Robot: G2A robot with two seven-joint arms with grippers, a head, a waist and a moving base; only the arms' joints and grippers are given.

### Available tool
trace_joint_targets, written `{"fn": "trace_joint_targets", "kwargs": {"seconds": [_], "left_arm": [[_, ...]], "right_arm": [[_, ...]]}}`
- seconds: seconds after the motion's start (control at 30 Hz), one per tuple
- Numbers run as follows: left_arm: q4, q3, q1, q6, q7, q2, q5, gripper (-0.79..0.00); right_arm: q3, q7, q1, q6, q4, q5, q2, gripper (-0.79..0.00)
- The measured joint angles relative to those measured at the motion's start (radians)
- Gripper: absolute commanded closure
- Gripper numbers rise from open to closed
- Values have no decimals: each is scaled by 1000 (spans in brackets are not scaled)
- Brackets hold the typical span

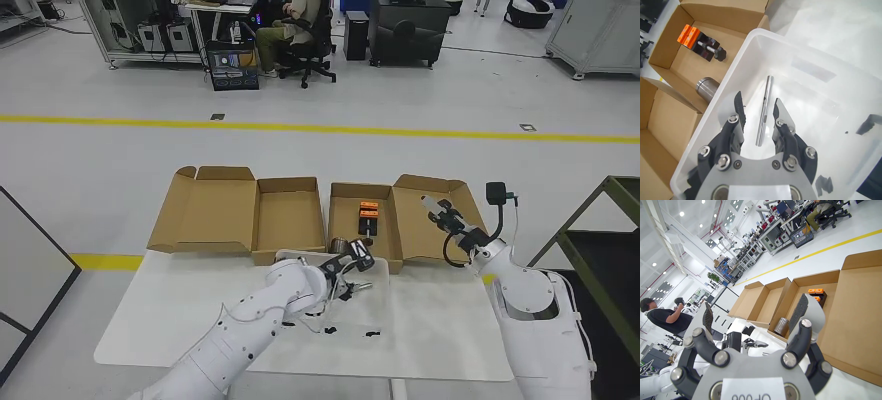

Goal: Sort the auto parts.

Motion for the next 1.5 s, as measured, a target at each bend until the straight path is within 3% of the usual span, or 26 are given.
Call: {"fn": "trace_joint_targets", "kwargs": {"seconds": [0.63, 1.23, 1.27, 1.37, 1.4, 1.43, 1.5], "left_arm": [[170, 91, -63, 37, -37, -66, 22, -385], [262, 100, -91, 17, -31, -104, -4, -360], [265, 100, -92, 15, -32, -105, -5, -351], [273, 101, -94, 11, -35, -109, -4, -212], [276, 101, -94, 11, -35, -111, -4, -148], [278, 100, -95, 10, -34, -112, -4, -31], [280, 100, -96, 9, -34, -114, -3, 0]], "right_arm": [[0, 0, 0, 0, 0, 0, 0, -785], [0, 0, 0, 0, 0, 0, 0, -785], [0, 0, 0, 0, 0, 0, 0, -785], [0, 0, 0, 0, 0, 0, 0, -785], [0, 0, 0, 0, 0, 0, 0, -785], [0, 0, 0, 0, 0, 0, 0, -785], [0, 0, 0, 0, 0, 0, 0, -785]]}}
